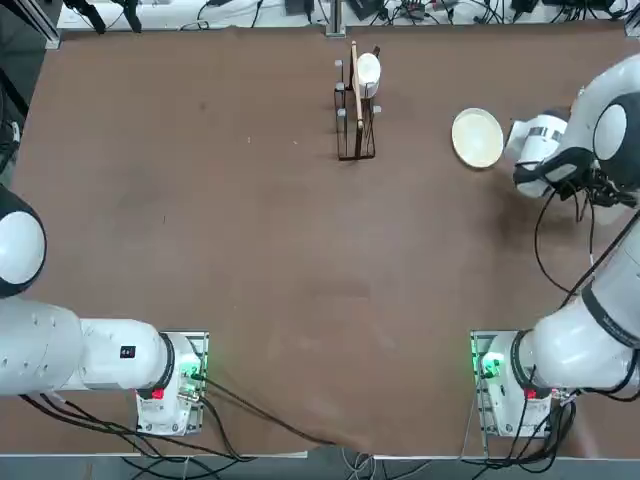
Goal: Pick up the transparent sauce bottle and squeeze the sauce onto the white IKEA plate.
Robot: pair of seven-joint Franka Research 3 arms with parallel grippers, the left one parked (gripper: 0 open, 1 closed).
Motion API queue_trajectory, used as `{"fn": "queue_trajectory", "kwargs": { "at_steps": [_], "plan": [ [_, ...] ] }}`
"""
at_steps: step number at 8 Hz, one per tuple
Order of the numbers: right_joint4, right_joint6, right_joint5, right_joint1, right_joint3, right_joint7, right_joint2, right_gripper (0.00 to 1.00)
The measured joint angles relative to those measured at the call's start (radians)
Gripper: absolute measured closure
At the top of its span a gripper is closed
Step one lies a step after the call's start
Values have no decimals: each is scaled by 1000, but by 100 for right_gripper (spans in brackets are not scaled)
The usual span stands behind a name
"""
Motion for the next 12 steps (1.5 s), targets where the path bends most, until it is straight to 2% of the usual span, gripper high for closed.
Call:
{"fn": "queue_trajectory", "kwargs": {
  "at_steps": [3, 7, 12],
  "plan": [
    [-1, 95, 0, -6, 1, 55, 25, 59],
    [4, 122, 0, -32, 1, 77, 16, 59],
    [6, 124, 25, -6, 31, 103, -3, 59]
  ]
}}
